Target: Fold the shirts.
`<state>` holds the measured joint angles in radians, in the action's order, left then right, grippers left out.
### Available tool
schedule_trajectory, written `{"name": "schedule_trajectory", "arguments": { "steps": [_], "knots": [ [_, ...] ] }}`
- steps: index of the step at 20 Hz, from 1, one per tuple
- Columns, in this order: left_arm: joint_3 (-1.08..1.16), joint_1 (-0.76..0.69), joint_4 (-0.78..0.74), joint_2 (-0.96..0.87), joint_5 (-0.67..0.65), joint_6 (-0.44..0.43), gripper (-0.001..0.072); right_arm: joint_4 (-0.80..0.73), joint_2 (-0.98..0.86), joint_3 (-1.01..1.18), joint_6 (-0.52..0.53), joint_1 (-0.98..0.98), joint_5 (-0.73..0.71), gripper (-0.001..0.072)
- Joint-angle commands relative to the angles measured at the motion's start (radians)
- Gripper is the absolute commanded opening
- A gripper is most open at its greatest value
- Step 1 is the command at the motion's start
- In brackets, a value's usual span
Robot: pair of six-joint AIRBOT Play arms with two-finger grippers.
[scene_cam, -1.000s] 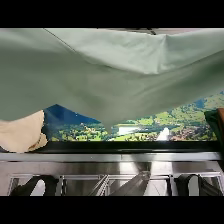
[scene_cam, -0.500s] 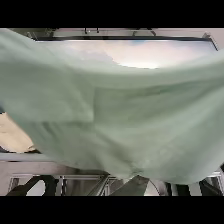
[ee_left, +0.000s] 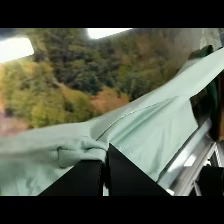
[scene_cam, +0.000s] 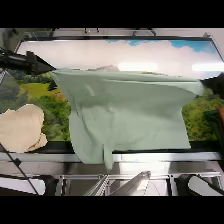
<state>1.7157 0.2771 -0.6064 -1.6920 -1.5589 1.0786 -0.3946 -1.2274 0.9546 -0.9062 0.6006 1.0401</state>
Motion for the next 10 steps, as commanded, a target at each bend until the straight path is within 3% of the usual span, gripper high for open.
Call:
{"name": "schedule_trajectory", "arguments": {
  "steps": [1,3,5,8,10],
  "knots": [
    [-0.009,-0.035,0.007,-0.163,0.129,-0.054,0.0022,0.39,-0.24,-0.015,0.326,-0.051,-0.023,0.0016],
    [0.007,-0.055,0.006,-0.202,0.2,-0.068,0.0023,0.569,-0.332,0.009,0.464,-0.076,-0.058,0.0016],
    [0.082,-0.08,0.008,-0.246,0.2,-0.066,0.0024,0.637,-0.403,0.064,0.516,-0.088,-0.068,0.0016],
    [0.158,-0.13,-0.003,-0.286,0.179,-0.045,0.0022,0.622,-0.455,0.116,0.517,-0.093,-0.068,0.0017],
    [0.163,-0.147,-0.046,-0.315,0.166,0.0,0.0021,0.533,-0.471,0.116,0.512,-0.091,-0.083,0.0016]
  ]
}}
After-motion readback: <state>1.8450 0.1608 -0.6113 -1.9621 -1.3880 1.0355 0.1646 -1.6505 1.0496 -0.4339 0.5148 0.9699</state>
